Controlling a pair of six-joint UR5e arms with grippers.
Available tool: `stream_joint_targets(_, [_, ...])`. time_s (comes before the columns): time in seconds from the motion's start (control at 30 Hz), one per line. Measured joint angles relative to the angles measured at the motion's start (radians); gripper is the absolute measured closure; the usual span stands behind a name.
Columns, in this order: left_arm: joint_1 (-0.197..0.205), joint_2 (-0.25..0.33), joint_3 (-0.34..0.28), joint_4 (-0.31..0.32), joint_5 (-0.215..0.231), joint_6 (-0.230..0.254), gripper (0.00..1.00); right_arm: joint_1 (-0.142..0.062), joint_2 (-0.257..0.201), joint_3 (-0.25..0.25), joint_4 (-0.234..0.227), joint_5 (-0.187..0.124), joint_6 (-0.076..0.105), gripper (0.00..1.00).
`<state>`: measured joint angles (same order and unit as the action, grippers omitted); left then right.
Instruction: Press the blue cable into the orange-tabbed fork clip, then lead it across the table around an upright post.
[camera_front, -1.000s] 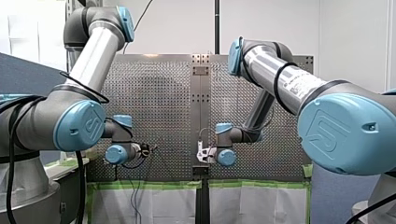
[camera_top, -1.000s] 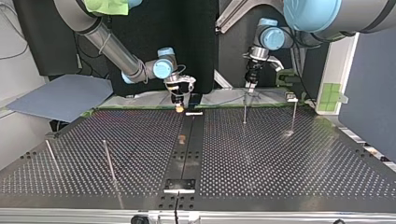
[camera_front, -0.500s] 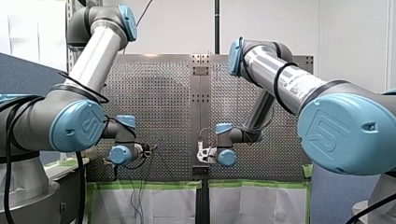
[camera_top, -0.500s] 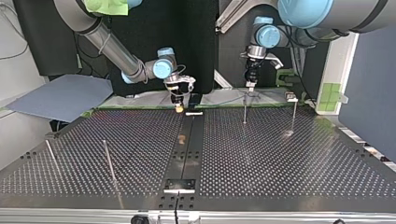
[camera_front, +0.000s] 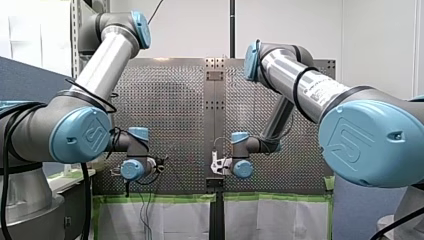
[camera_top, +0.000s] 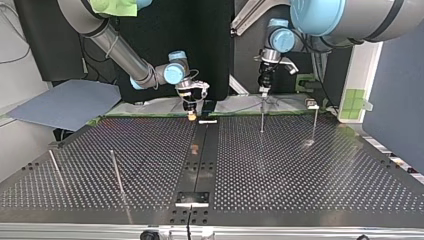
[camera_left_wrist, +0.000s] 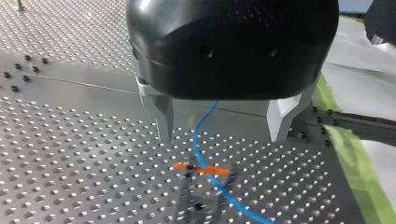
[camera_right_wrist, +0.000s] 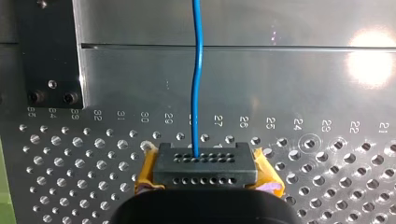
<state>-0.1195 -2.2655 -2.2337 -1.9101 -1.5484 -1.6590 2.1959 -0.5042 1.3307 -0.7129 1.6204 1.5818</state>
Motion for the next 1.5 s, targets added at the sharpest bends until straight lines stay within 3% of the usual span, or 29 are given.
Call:
stream_joint_targets(0.3, [-0.008,-0.023,0.011,0.002,-0.007,0.002,0.0,0.0,0.001,0.0,0.004,-0.003,0.0,1.0])
stream_joint_targets(0.67, [-0.009,-0.023,0.024,0.037,-0.067,0.018,0.0,0.0,0.001,0.0,0.004,-0.004,0.0,1.0])
stream_joint_targets(1.5, [-0.01,-0.024,0.03,0.02,-0.071,0.01,0.0,-0.003,0.001,0.0,0.007,-0.007,0.0,1.0])
